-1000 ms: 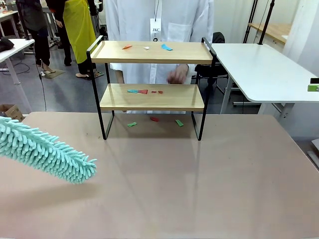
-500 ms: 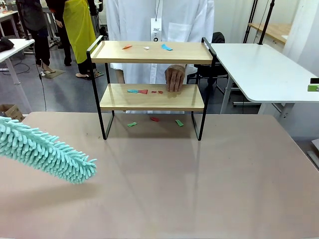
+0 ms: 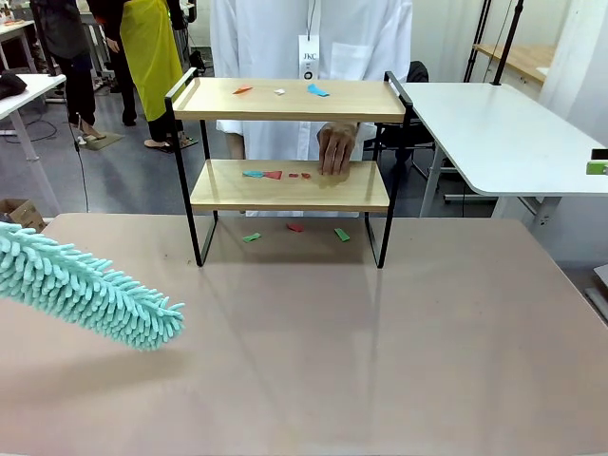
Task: Clean the shelf.
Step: Clean the specific section of the Shelf indicated by the human with the Duster.
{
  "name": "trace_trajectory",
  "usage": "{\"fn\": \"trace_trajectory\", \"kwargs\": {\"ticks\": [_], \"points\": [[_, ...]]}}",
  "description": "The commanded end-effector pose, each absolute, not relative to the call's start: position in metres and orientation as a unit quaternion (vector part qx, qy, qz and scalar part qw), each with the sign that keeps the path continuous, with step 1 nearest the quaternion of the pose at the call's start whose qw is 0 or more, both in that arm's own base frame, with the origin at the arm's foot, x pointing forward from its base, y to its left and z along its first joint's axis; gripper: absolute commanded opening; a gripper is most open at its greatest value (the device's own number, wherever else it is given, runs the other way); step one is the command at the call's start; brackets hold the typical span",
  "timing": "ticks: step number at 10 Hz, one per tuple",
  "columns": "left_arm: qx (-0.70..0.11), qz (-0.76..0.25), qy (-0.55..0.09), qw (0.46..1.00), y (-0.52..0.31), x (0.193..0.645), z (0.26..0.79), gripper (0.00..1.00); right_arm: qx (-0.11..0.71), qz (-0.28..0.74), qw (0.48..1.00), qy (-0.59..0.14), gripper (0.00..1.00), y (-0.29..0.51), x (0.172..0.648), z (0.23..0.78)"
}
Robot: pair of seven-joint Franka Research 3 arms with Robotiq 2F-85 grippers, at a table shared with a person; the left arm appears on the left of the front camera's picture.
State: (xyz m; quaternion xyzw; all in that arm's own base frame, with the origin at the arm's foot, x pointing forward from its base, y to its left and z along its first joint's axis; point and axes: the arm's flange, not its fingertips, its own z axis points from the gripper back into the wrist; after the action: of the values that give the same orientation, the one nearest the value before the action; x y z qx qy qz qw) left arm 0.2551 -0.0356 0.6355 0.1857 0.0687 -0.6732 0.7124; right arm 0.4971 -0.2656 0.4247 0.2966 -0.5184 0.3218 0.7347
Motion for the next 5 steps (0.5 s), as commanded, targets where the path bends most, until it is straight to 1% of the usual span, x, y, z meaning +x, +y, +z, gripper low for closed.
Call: {"fn": "trace_trajectory", "kwargs": {"ticks": [1, 5], "points": [[0.179, -0.674, 0.068, 0.713, -0.0352, 0.2544, 0.6366, 0.13, 0.295, 0.324, 0.733, -0.520, 1.00, -0.2644, 0.4974, 0.4274], [0.179, -0.674, 0.068, 0.713, -0.0352, 0.2544, 0.6366, 0.13, 0.295, 0.324, 0.733, -0.520, 1.00, -0.2644, 0.4974, 0.4274]]}}
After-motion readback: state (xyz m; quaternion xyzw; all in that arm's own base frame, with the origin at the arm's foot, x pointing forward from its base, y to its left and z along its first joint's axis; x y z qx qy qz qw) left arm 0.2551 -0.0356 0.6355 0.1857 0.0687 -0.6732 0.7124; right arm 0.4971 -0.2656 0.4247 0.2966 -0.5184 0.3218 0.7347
